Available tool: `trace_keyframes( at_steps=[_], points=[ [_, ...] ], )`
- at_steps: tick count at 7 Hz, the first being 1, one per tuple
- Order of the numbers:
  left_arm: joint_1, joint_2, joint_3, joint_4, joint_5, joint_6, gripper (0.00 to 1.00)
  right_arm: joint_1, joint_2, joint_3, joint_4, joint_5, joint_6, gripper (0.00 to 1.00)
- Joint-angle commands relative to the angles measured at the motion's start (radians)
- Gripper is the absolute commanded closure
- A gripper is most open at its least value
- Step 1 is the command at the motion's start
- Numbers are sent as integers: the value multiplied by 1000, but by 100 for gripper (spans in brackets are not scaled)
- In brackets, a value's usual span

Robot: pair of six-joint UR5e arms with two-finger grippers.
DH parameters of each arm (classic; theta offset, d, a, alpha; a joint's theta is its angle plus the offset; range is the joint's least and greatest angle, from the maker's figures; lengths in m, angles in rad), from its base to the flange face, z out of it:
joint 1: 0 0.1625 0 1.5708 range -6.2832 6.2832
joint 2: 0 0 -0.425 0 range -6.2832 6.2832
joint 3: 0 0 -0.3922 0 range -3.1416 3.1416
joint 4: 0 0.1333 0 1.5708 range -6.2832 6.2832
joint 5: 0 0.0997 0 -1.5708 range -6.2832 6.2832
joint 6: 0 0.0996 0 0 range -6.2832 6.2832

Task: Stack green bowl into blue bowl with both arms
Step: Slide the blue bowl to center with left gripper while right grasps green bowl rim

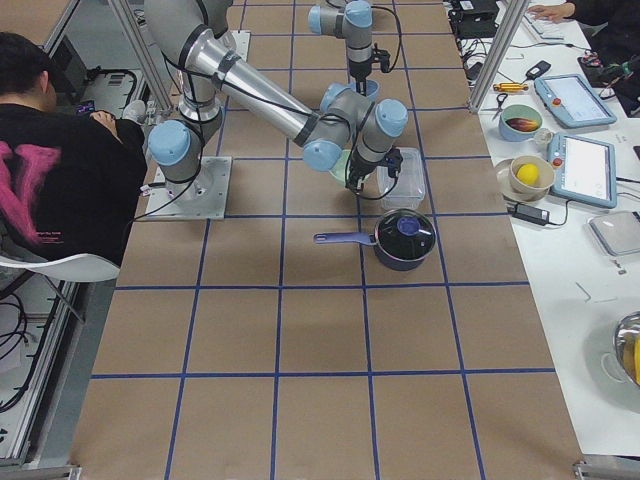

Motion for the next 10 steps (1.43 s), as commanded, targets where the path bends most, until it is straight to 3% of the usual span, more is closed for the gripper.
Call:
trace_keyframes(
  at_steps=[1,3,4,6,7,8,10],
  points=[
    [0,-4,8,-1,32,70,5,3,-4,-3,18,9,-1,100],
    [81,58,14,-16,63,148,0,23,-25,-9,28,24,2,100],
    [157,109,13,-62,3,198,0,64,-30,-12,26,38,9,100],
    [263,211,11,-218,-22,310,0,138,-45,-13,14,67,92,100],
    [337,261,11,-308,-37,395,0,218,-56,-15,9,116,224,100],
    [407,311,13,-373,-87,434,0,319,-54,-15,-65,130,356,100],
    [440,403,8,-529,-50,534,0,487,-37,-15,-182,160,520,100]
  ],
)
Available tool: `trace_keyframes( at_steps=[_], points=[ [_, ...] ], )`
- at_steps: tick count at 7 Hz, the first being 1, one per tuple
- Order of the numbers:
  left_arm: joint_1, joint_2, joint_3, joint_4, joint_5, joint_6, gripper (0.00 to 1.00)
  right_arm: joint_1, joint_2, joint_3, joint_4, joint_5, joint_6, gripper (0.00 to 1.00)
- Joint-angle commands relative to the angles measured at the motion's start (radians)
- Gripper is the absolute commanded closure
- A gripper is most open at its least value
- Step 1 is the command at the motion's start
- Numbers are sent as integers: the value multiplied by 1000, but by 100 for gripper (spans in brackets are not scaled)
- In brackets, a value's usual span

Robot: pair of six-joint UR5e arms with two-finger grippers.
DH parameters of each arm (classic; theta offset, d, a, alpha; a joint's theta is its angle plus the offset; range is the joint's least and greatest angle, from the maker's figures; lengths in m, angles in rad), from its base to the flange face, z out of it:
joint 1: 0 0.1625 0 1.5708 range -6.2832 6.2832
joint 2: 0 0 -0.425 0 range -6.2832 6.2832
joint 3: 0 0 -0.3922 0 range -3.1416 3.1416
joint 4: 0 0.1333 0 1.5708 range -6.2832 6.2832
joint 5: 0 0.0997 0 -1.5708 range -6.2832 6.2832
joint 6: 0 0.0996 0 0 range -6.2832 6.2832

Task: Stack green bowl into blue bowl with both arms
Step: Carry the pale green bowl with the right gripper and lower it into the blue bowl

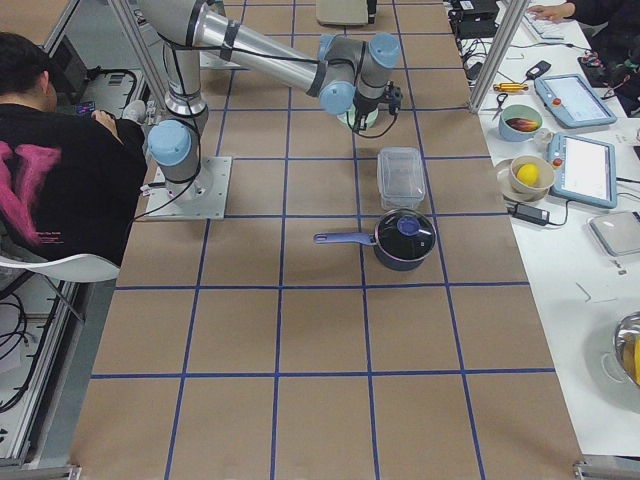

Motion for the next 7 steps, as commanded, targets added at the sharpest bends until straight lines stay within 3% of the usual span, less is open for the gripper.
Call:
trace_keyframes(
  at_steps=[1,3,7],
  points=[
    [28,109,4,-116,35,51,0,137,18,1,-75,29,138,100],
    [44,164,-20,-144,53,54,0,170,93,-2,-171,31,158,100],
    [62,144,-8,-146,101,55,0,191,170,-86,-163,49,201,100]
  ],
)
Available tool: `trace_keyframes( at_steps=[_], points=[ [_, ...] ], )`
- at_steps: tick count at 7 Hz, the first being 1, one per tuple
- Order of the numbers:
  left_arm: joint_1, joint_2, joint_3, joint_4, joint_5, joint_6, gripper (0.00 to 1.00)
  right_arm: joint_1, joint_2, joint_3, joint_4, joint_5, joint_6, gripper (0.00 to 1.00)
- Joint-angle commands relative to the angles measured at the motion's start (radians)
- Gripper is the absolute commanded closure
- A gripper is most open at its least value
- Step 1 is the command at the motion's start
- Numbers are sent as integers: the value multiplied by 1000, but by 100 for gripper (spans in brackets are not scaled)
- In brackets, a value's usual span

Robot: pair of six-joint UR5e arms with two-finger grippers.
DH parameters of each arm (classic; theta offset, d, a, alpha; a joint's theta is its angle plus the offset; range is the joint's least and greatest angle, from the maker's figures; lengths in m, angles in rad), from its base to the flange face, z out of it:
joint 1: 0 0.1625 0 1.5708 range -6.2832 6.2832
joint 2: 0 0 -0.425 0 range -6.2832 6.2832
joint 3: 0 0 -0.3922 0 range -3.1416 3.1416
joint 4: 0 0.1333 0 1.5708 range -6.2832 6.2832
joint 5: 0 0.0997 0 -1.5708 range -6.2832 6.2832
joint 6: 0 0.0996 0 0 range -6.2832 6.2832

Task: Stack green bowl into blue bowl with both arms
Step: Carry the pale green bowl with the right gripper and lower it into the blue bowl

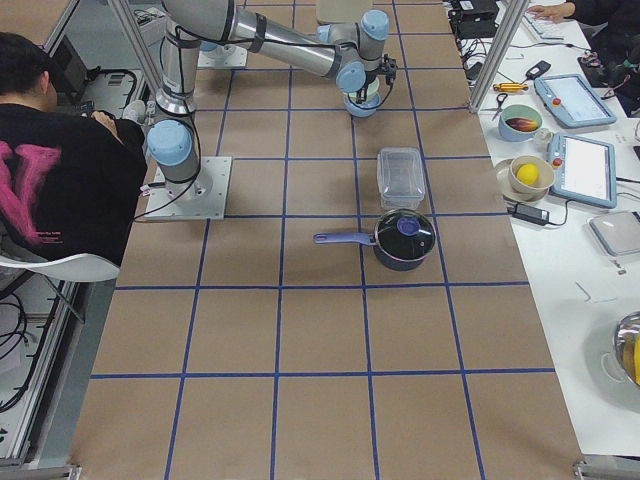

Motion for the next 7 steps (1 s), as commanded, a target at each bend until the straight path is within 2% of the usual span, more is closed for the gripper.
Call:
trace_keyframes(
  at_steps=[1,2,3,5,7],
  points=[
    [9,4,0,-7,12,0,0,2,25,-16,-1,7,9,100],
    [43,9,0,-5,-8,-1,0,2,26,-18,-10,4,9,5],
    [46,21,-12,-8,-22,-6,0,1,23,-19,-6,-5,10,0],
    [48,24,-10,-22,-19,-15,0,-16,-13,-41,32,-12,7,0],
    [42,26,-10,-24,-20,-17,0,-48,-169,-55,266,-67,-6,0]
  ],
)
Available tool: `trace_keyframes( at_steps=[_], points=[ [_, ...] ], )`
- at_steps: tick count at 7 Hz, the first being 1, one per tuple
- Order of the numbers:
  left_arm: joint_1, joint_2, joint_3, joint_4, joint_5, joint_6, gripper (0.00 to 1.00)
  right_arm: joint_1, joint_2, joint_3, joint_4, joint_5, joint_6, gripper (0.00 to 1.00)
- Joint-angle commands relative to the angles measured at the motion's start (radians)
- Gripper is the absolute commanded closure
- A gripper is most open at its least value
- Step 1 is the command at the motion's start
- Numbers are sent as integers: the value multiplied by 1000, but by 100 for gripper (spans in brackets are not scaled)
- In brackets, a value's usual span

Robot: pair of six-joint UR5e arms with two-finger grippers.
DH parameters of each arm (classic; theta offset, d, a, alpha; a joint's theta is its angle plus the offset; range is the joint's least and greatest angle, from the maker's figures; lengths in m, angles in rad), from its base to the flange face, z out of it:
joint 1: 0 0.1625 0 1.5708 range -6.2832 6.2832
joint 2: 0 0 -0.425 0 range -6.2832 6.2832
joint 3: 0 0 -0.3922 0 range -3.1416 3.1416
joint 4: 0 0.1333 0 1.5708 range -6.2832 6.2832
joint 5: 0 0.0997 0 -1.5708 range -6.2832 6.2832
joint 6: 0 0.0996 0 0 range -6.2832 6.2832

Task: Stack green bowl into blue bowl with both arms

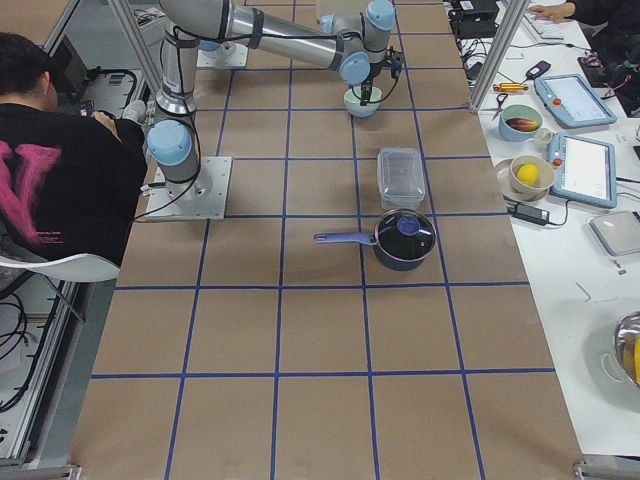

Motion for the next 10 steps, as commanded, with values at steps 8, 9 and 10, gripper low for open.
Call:
trace_keyframes(
  at_steps=[8,9,10],
  points=[
    [-7,4,-3,-7,4,-9,0,-190,-371,-1,422,-144,-192,0],
    [-7,3,-2,-6,4,-9,0,-190,-375,-1,442,-147,-192,0],
    [-7,1,-3,-7,4,-9,0,-188,-375,-1,440,-146,-194,0]
  ],
)
